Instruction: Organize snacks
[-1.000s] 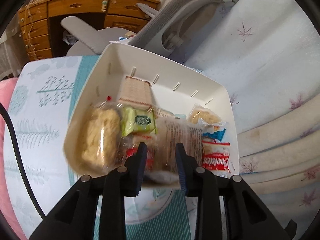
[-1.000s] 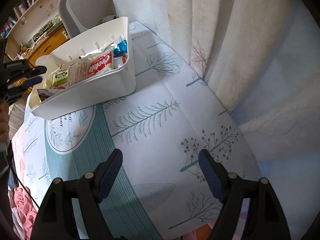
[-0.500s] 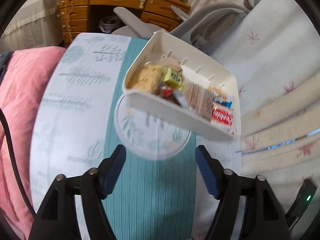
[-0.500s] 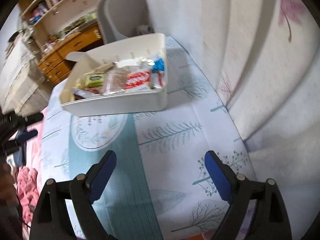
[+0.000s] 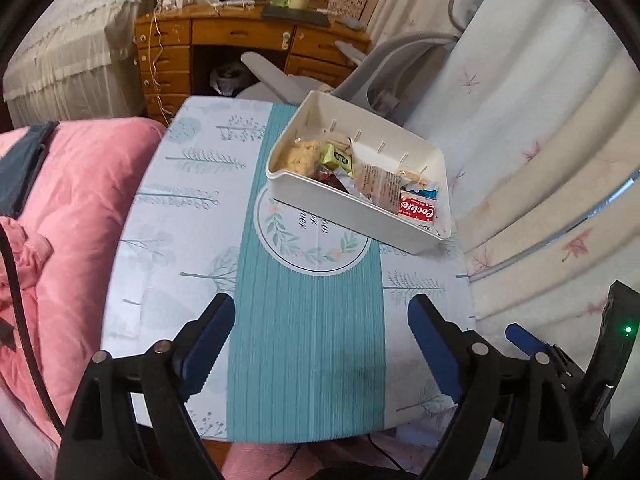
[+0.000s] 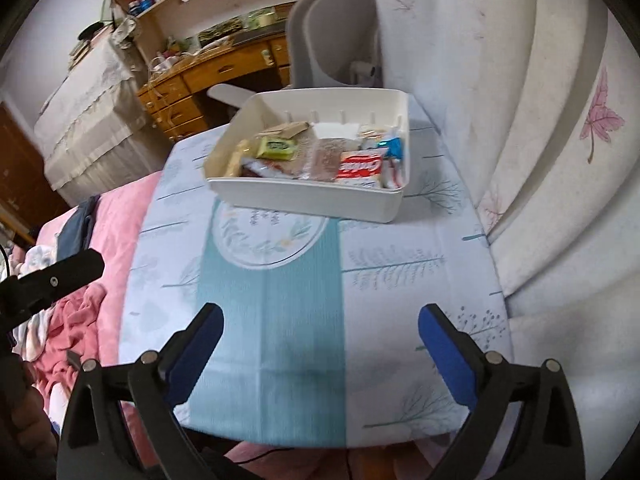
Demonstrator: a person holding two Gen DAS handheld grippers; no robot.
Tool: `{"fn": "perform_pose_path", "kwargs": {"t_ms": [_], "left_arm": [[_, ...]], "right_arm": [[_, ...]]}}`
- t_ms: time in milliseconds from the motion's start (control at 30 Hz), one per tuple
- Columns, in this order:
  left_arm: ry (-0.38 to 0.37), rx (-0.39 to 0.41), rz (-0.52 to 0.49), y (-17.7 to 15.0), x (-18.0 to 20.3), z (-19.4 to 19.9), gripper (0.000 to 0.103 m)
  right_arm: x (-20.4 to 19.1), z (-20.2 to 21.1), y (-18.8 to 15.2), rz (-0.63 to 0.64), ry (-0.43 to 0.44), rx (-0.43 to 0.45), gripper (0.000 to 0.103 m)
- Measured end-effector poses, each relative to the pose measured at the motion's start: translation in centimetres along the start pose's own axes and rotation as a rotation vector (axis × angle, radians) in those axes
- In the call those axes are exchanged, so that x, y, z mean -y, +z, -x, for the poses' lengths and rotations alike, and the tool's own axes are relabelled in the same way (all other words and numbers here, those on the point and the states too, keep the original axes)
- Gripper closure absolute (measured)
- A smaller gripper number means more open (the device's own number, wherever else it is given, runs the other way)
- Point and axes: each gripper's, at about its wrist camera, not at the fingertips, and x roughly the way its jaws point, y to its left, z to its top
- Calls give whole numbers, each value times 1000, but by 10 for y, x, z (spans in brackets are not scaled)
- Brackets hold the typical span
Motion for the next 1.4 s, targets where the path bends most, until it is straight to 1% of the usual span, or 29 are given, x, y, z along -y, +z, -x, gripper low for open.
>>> {"fn": "perform_pose_path", "kwargs": {"t_ms": [67,167,300,367,433,500,533,567,633,700,800,967,1067,1233,1400], "left_arm": [[26,12,-14,-3,2,11,15],[52,13,-4,-9,7,25,15],[53,42,-30,-20,23,41,15],[57,55,-56,-27,33,49,15],[62,45,-65,-32,40,55,13],[34,34,-62,-36,45,62,10],[34,44,-67,-38,48,65,9],[44,55,-74,-39,50,69,8],[65,76,-81,-42,54,74,1],[74,77,-79,-46,57,75,1],[97,72,-80,-51,58,73,1],[145,124,-91,-57,58,80,1],[166,122,-87,-60,55,79,1],[190,129,-84,-63,52,80,1],[193,129,-90,-63,52,79,1]], "right_arm": [[-3,9,-4,3,25,-3,4],[-7,27,-13,17,59,-6,4],[0,57,-25,-8,82,13,4],[3,70,-31,-13,77,14,3],[6,80,-38,-21,67,0,3],[10,86,-43,-38,58,-11,3],[13,89,-46,-55,56,-19,2],[14,91,-48,-65,55,-22,2],[17,97,-51,-75,47,-13,0],[18,103,-54,-80,25,12,0],[18,109,-56,-83,10,42,0],[10,110,-57,-53,-3,53,0],[3,111,-59,-32,-1,65,0],[-6,112,-60,3,0,82,0],[-8,111,-60,7,-1,81,0]]}}
